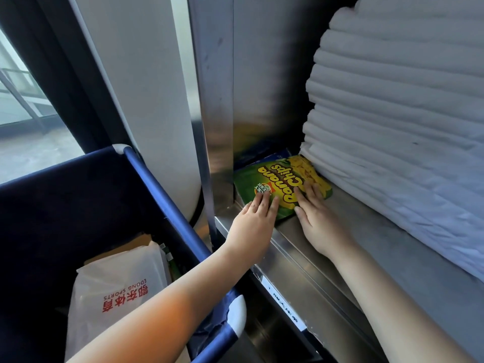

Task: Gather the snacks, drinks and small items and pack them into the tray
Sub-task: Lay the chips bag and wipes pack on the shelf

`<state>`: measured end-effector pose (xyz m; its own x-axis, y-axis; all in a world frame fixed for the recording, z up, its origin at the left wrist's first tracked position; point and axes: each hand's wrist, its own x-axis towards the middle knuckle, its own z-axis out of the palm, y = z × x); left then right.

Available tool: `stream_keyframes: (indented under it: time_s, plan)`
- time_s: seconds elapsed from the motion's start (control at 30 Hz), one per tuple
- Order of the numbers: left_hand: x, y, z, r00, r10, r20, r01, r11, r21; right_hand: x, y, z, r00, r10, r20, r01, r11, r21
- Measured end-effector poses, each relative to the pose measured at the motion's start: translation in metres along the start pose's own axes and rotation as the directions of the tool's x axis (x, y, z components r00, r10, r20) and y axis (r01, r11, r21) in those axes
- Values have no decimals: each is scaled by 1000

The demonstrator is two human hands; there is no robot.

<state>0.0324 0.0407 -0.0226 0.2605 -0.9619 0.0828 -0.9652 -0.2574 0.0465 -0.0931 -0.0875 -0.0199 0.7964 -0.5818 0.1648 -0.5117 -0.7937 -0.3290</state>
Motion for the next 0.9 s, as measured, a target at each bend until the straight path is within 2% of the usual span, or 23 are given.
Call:
stream_keyframes:
  time_s: [0.27,0.47,0.63,0.73,0.83,0.9]
  plan:
    - [15,-11,-7,1000,5,0,-5,997,-76,29,10,-1,999,-35,34,32,995,95]
    - [26,-19,-12,1000,7,-25,-9,999,-53,54,18,-2,996,-63,63,63,998,-3]
    - [26,-20,-1,998,25,-58,-27,999,-38,60,17,-5,994,-54,99,55,998,-8]
    - [26,-18,0,998,13,-60,-15,999,-33,50,15,-9,997,-56,53,57,998,-6]
    - [28,-12,-4,994,61,-90,-63,998,-14,20,17,-13,996,61,-61,-58,997,47]
    - [30,2,-7,973,188,-134,-191,982,-9,-9,24,-15,982,185,-48,-185,983,-1]
